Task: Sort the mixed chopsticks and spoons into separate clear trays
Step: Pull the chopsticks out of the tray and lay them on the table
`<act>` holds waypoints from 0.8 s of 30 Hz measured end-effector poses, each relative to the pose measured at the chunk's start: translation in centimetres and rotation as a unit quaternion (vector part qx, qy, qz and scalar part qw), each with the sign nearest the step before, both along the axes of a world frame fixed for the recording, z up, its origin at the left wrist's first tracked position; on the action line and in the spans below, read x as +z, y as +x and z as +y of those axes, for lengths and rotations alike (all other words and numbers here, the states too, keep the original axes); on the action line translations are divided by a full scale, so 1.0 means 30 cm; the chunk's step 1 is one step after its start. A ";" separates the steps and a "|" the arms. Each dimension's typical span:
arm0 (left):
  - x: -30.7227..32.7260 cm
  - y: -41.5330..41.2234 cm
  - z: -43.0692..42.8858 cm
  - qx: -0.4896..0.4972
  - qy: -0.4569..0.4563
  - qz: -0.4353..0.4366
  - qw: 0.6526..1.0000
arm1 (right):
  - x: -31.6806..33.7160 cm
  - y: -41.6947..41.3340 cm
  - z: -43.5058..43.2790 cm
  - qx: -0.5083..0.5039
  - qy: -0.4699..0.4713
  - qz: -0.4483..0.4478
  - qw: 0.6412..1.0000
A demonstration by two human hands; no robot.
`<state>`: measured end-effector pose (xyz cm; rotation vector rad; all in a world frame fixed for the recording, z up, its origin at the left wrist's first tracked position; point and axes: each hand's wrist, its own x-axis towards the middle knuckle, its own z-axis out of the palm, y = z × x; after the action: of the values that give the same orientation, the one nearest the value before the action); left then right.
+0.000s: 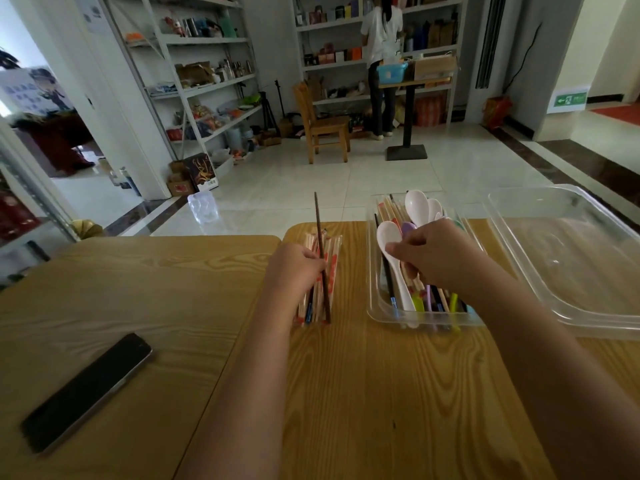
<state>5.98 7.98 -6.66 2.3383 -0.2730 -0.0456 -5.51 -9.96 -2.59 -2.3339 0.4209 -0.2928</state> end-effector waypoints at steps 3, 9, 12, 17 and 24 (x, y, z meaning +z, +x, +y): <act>-0.055 -0.015 -0.037 0.010 0.060 -0.026 0.998 | -0.005 0.002 -0.005 -0.007 0.005 0.003 1.000; -0.082 -0.040 -0.058 0.024 0.118 -0.083 0.989 | -0.014 0.005 -0.012 -0.007 -0.002 0.017 1.000; -0.080 -0.035 -0.054 0.025 0.118 -0.078 0.990 | -0.041 0.020 -0.029 -0.033 -0.029 0.016 0.999; -0.079 -0.017 -0.043 0.037 0.124 -0.074 0.989 | -0.071 0.024 -0.067 -0.105 -0.054 -0.007 0.993; -0.041 -0.031 -0.045 0.023 0.094 -0.084 0.992 | -0.059 -0.005 -0.011 -0.057 -0.172 0.065 0.981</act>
<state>5.06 6.63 -7.89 2.5401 -0.3096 0.1556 -5.65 -10.27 -4.35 -2.6821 0.6119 -0.2860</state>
